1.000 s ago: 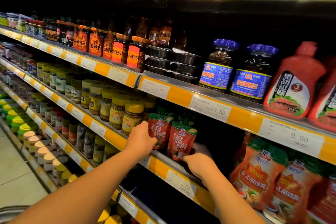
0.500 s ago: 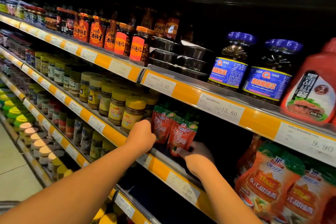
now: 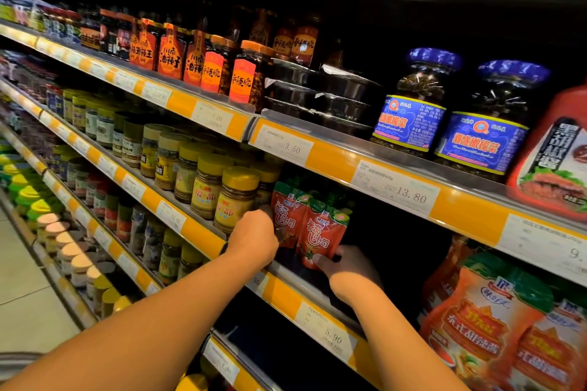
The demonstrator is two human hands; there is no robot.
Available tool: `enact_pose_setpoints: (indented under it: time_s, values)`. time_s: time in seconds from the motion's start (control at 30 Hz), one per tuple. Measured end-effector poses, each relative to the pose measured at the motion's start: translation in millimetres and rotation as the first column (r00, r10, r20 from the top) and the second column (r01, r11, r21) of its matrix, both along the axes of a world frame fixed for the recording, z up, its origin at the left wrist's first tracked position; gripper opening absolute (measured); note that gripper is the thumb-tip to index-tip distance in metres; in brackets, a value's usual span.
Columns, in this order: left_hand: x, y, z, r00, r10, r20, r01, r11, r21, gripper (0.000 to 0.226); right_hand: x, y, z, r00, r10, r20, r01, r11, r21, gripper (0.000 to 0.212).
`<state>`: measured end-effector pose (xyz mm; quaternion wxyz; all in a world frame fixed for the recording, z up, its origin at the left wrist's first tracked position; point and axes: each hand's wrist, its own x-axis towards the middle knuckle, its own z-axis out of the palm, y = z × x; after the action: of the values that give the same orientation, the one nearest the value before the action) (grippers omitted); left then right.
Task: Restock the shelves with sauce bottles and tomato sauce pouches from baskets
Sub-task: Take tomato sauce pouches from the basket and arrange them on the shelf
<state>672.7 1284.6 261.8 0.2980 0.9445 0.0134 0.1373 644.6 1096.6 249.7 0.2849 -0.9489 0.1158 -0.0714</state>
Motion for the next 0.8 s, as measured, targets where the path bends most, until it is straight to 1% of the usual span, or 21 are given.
enact_pose_setpoints:
  time_s: [0.13, 0.23, 0.3, 0.4, 0.43, 0.57, 0.63, 0.67, 0.73, 0.8]
  values:
    - [-1.5, -1.3, 1.4, 1.0, -0.01, -0.003, 0.01, 1.0, 0.019, 0.032, 2.4, -0.3, -1.4, 1.0, 0.0, -0.004, 0.0, 0.999, -0.044, 0.042]
    - [-4.8, -2.6, 2.6, 1.0, -0.026, -0.005, 0.026, 0.999, 0.025, 0.029, 2.5, -0.7, -1.1, 1.0, -0.013, -0.002, 0.013, 0.998, -0.059, 0.043]
    - [-6.6, -1.3, 4.1, 1.0, -0.028, -0.002, 0.028, 1.0, -0.006, 0.023, 0.8, -0.7, 0.1, 1.0, -0.018, 0.0, 0.018, 0.998, -0.064, 0.043]
    - [-10.6, 4.4, 6.8, 1.0, -0.022, -0.004, 0.022, 0.997, -0.071, 0.009, -3.4, -0.3, 0.8, 1.0, -0.016, -0.004, 0.016, 0.999, -0.029, 0.043]
    - [-13.1, 6.9, 7.4, 1.0, -0.031, -0.001, 0.031, 0.995, -0.095, 0.009, -6.1, 0.6, 2.3, 1.0, -0.014, -0.006, 0.014, 1.0, -0.018, 0.043]
    - [-39.3, 17.2, 12.2, 0.991, -0.126, 0.049, 0.133, 0.972, -0.191, 0.016, -16.7, 4.3, 9.1, 1.0, -0.017, -0.005, 0.017, 0.999, 0.048, 0.044]
    - [-58.5, 24.6, 9.3, 0.979, -0.184, 0.092, 0.202, 0.947, -0.25, 0.041, -21.8, 6.3, 11.6, 1.0, -0.024, -0.007, 0.025, 0.997, 0.074, 0.043]
    - [-68.7, 29.6, 6.2, 0.972, -0.203, 0.119, 0.229, 0.93, -0.288, 0.049, -23.4, 6.5, 12.1, 1.0, -0.029, -0.01, 0.03, 0.996, 0.079, 0.043]
    - [-88.9, 40.8, -4.3, 0.96, -0.229, 0.16, 0.272, 0.897, -0.348, 0.047, -29.5, 5.9, 14.0, 0.999, -0.034, -0.022, 0.035, 0.998, 0.051, 0.048]
    - [-107.2, 53.0, -19.1, 0.957, -0.242, 0.158, 0.285, 0.884, -0.371, 0.042, -39.3, 4.6, 17.7, 0.999, -0.024, -0.027, 0.025, 0.999, 0.033, 0.045]
